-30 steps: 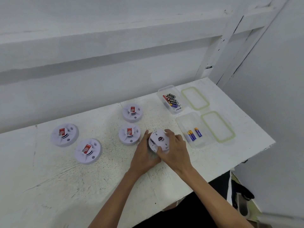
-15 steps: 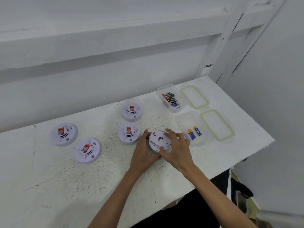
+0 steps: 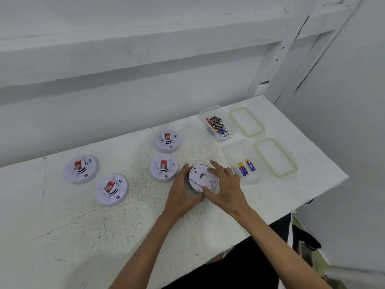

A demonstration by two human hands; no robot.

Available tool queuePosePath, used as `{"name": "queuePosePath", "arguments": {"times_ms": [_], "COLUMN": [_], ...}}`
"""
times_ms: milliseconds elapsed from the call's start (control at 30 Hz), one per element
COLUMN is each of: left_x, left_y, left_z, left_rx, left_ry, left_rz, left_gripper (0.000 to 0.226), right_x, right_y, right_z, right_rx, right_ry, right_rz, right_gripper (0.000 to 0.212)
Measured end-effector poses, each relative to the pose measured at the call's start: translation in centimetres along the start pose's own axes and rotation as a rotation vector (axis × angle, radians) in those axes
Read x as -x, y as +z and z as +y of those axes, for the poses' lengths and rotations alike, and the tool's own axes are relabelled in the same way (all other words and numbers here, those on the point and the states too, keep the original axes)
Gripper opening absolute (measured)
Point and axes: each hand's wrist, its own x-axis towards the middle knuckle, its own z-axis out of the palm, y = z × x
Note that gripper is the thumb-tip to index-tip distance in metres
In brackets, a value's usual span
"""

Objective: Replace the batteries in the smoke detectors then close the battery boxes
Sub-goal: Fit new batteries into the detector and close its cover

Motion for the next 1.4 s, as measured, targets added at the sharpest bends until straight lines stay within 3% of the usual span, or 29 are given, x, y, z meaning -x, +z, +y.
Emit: {"name": "queuePosePath", "arguments": {"times_ms": [433,600,833,1400], "left_x": [-0.1,-0.1,0.0,-0.1], "left_y": [0.1,0.1,0.1,0.3], "left_z": [-0.5,-0.2,-0.4,-0.6], "left_rx": [-0.058,-0.046,-0.054,-0.074], "left_ry": [0.000,0.022,0.015,0.015], "left_rz": [0.012,0.026,0.031,0.028], "left_gripper": [0.109,0.098,0.102,0.104], "right_x": [-0.4,-0.2,-0.2,-0.5], "right_y": [-0.6,-0.5,0.2,0.6], "right_z": [0.2,0.4,-0.2,0.1], "right_rx": [-0.018,-0.041,0.222,0.242], "right_ry": [-0.007,0.019,0.008,0.055], "right_rz": [-0.012,-0.010,0.082,0.065], "right_gripper": [0.074,0.078,0.075,0.075]}}
